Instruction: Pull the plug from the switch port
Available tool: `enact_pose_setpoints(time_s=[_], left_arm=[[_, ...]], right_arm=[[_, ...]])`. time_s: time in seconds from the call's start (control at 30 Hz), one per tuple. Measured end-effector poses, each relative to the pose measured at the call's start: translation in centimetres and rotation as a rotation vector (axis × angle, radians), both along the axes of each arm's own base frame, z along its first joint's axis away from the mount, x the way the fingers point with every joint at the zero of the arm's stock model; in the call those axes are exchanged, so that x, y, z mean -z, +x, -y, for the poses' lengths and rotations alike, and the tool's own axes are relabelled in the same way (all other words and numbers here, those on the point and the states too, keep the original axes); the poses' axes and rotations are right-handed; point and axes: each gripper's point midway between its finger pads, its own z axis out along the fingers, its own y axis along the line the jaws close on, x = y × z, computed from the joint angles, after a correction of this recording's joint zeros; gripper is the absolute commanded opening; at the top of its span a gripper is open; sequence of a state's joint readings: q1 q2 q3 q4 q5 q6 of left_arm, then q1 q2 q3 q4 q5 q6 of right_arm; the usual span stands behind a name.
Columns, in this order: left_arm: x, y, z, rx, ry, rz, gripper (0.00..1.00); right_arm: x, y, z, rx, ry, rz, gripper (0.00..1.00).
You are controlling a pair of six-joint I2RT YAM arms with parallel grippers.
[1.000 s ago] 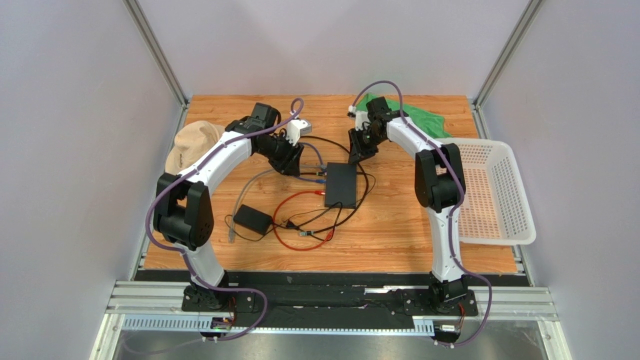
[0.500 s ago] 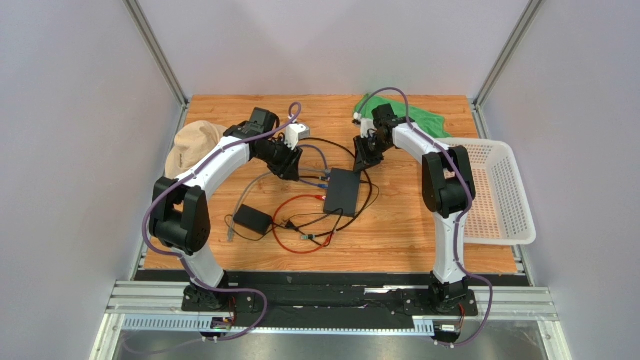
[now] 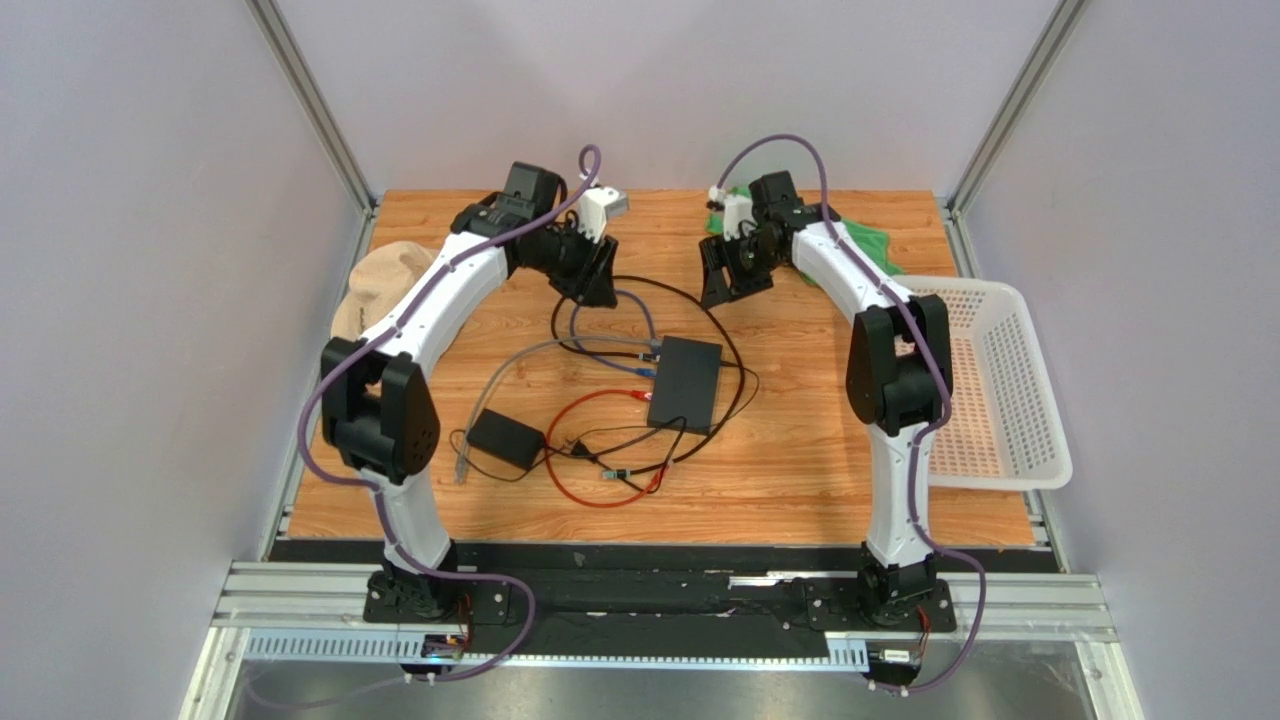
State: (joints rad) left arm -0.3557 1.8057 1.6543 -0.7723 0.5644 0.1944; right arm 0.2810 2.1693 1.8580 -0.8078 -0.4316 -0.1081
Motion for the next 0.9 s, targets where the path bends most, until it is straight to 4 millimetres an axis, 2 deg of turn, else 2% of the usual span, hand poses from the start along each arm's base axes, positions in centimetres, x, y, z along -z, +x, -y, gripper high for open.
enact_pose_setpoints(time_s=[0.07, 0.13, 0.23, 0.33, 0.37, 0.4, 0.53, 0.6, 0.63, 0.73, 0.9], left_arm=[[0.0, 1.5, 0.6, -0.008, -0.003, -0.012, 0.53], [1.1, 2.2, 1.0, -0.009, 0.002, -0.053, 0.56], [4.1, 1.8, 1.5, 0.004, 0.005, -0.162, 0.59], [6.8, 1.1, 2.2, 0.038, -0.01, -0.261, 0.58], [7.5, 1.1, 2.4, 0.047, -0.017, -0.287, 0.51], [8.0, 1.1, 2.7, 0.054, -0.025, -0.307, 0.5], [9.0, 1.7, 4.1, 0.079, -0.088, -0.361, 0.45], [9.4, 1.7, 4.8, 0.079, -0.123, -0.397, 0.35], [9.5, 1.6, 5.1, 0.076, -0.138, -0.416, 0.2], [9.7, 1.8, 6.0, 0.076, -0.183, -0.455, 0.0], [9.9, 1.6, 7.4, 0.096, -0.229, -0.495, 0.0]], right_arm=[[-1.8, 1.3, 0.5, -0.033, -0.003, 0.068, 0.65], [-3.4, 2.1, 1.1, -0.085, -0.024, 0.146, 0.65], [-4.3, 0.9, 2.7, -0.148, -0.076, 0.212, 0.65], [-3.3, -2.8, 4.2, -0.201, -0.128, 0.207, 0.6], [-2.7, -3.9, 4.5, -0.221, -0.141, 0.197, 0.58], [-1.9, -4.9, 4.7, -0.242, -0.154, 0.189, 0.57], [1.4, -6.9, 5.2, -0.293, -0.202, 0.147, 0.54], [2.1, -7.3, 5.3, -0.311, -0.211, 0.139, 0.52], [2.2, -7.2, 5.2, -0.318, -0.212, 0.146, 0.52], [2.2, -6.2, 4.6, -0.335, -0.209, 0.189, 0.5], [3.4, -5.6, 4.0, -0.383, -0.209, 0.208, 0.49]])
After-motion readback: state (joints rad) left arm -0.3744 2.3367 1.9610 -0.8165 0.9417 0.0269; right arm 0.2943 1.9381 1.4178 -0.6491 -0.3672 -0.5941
